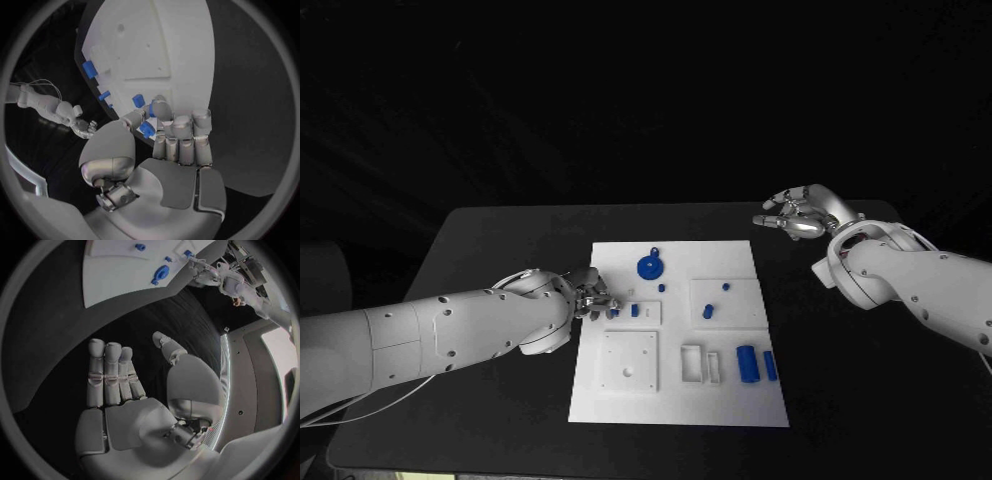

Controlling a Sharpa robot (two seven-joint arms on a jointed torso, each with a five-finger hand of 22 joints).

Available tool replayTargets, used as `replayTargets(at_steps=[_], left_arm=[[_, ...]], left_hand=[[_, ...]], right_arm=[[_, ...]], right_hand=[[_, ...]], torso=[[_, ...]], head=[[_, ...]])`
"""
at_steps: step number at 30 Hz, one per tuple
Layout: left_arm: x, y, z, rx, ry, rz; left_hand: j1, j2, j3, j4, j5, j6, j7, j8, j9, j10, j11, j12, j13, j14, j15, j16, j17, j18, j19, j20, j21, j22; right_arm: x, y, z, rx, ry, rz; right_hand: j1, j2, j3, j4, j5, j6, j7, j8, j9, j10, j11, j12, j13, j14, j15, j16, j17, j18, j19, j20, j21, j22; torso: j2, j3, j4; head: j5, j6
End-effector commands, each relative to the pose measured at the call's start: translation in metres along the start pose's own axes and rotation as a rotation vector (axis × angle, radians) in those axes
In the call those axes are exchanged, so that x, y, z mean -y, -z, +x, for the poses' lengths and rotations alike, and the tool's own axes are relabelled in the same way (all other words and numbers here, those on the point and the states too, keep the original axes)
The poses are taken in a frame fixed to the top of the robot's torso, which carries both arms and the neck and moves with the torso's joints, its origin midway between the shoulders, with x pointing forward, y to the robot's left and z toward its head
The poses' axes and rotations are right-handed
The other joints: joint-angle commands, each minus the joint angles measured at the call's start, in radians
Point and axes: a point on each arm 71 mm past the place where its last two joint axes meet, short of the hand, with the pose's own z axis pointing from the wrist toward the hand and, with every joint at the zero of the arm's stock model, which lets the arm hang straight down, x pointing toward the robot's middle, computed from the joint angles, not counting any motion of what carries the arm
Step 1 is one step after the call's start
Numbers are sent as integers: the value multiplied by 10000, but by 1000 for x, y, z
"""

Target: Assemble the parts on the task board

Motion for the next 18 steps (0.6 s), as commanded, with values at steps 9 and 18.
replayTargets(at_steps=[9, 18], left_arm=[[2, 1, 2, -80, -76, 156], [1, 0, 3, -108, -85, 119]], left_hand=[[115, -56, 843, -717, -95, 53, -1, -49, 11, 62, 7, -37, -16, 104, -207, 38, -21, 187, 59, -1163, 17, -4], [95, -356, 784, -517, -223, -6, 21, -94, -1, 48, 24, -57, -24, 93, -194, 10, -42, 182, 63, -1161, -4, -16]], right_arm=[[-1, 0, 1, -126, -1, -113], [0, 0, 1, -129, -1, -113]], right_hand=[[-19, 57, -7, 72, 52, -16, 79, 30, -13, -81, -8, 42, -18, 66, -12, -48, 18, 721, 3, 55, -53, 10], [-19, 58, -8, 74, 55, -16, 78, 30, -14, -83, -8, 47, -24, 66, -13, -50, 20, 721, 3, 54, -56, 13]], torso=[[3, 3, -2], [1, 5, -2]], head=[[3, 2], [4, -8]])
